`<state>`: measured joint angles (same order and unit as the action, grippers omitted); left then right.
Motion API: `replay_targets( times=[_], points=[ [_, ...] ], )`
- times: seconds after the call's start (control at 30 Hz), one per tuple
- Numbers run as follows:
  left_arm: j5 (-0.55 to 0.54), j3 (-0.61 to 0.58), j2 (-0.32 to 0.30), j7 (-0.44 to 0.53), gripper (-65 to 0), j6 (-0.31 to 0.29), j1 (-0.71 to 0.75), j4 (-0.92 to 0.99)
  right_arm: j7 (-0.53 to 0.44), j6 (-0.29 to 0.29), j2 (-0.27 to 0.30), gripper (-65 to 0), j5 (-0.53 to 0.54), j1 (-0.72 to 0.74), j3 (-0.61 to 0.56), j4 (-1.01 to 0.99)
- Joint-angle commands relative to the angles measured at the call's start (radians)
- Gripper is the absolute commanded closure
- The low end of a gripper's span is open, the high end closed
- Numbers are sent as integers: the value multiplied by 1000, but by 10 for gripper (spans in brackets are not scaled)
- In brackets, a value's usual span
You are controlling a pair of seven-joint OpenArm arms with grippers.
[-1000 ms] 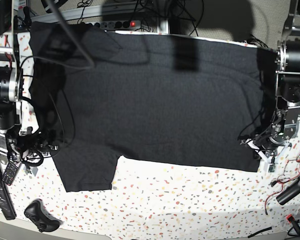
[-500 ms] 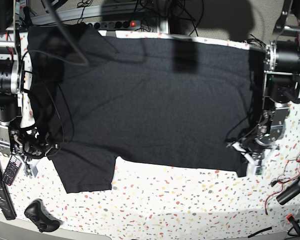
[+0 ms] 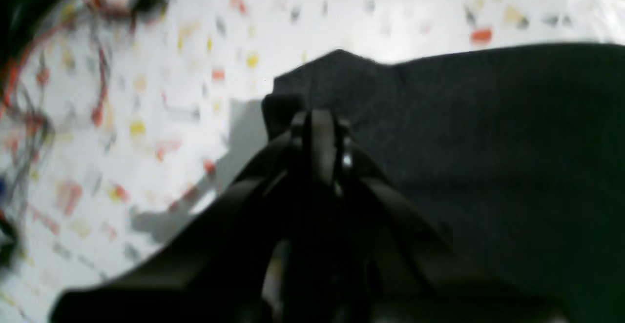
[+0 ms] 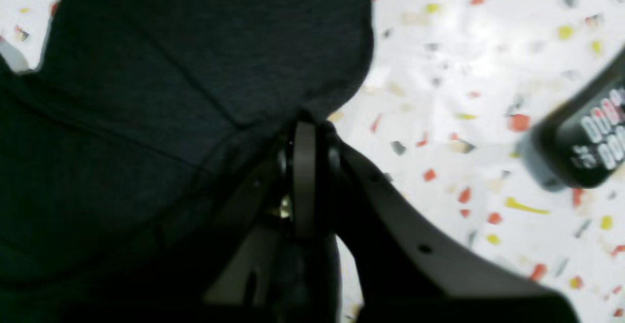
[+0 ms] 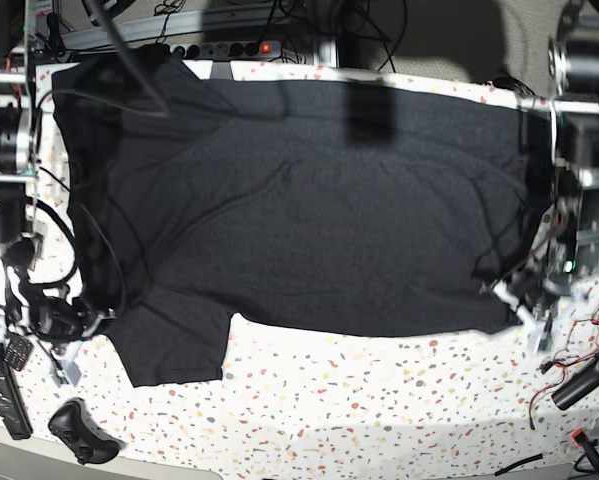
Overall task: Fold the T-shirt properly
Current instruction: 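Fold the hem up over the shirt body toward the collar with both grippers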
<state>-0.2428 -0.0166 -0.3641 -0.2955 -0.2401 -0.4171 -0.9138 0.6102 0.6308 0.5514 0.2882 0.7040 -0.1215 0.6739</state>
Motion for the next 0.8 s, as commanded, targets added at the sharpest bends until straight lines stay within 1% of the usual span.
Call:
replay_targets(
  times=[0.0,0.1,0.17,0.23,0.37,0.5,0.57,0.63,0.77],
  points=[
    [-21,31,-16,27,0,-1,-10,-49,-15,5,22,0,16,5,4,43],
    [-24,85,-16,33,0,-50,64,-124,-19,2,48,0,91,-90,6,146],
    [-41,111,-16,32,0,-52,103,-157,-18,1,62,0,129,-153,27,219],
    [-76,130,-16,29,0,-53,131,-173,-11,-2,64,0,132,-211,82,289],
    [-84,149,-16,8,0,-105,154,-181,5,-1,61,0,142,-314,236,415],
    [-133,149,-16,-21,0,-105,154,-181,13,8,61,0,143,-409,387,527],
    [-133,149,-16,-32,0,-106,154,-181,26,31,61,0,143,-453,446,580],
    [-133,149,-17,-35,0,-105,154,-181,35,36,61,0,143,-495,492,631],
    [-137,149,-19,-44,0,-105,157,-207,51,36,61,0,214,-584,561,730]
  ],
)
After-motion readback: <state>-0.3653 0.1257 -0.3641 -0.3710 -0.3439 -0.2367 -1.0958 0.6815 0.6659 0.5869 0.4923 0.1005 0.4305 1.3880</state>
